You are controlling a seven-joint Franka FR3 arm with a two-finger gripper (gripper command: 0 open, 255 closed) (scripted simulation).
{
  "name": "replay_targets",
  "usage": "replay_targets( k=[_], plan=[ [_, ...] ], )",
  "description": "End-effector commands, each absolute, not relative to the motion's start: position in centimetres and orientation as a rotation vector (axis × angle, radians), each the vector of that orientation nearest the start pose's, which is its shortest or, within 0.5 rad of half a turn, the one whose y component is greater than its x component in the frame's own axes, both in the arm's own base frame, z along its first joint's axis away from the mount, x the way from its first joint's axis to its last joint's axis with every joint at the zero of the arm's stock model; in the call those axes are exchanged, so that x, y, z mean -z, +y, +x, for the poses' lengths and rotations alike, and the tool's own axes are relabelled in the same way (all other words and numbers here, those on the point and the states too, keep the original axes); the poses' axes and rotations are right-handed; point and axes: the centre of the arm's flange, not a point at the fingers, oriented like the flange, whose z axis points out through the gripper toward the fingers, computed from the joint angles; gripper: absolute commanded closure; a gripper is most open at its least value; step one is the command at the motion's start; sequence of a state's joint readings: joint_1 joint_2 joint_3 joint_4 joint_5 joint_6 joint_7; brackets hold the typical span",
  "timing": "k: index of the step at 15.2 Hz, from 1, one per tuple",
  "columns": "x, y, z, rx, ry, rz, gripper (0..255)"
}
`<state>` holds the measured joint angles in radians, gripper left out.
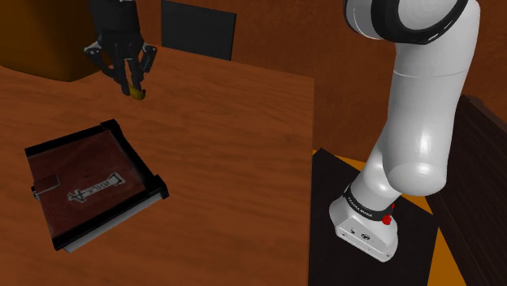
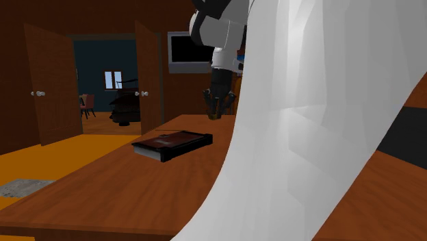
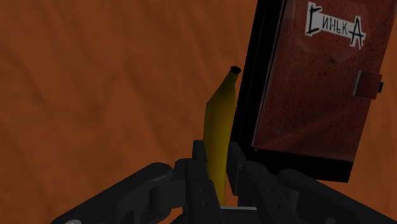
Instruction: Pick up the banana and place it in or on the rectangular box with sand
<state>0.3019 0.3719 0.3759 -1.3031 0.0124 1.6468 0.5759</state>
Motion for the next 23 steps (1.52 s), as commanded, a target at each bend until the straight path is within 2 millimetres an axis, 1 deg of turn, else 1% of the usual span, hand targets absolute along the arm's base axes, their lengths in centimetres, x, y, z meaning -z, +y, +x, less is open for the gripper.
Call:
replay_targets(
  k=[1, 13, 23],
  plan=[
    [-55.5, 38.1, 54.2, -0.133, -0.117, -3.020, 255],
    [-55.0, 51.9, 46.3, -0.133, -0.117, -3.020, 255],
    [-49.8, 51.9, 46.3, -0.133, -0.117, -3.020, 255]
  ],
)
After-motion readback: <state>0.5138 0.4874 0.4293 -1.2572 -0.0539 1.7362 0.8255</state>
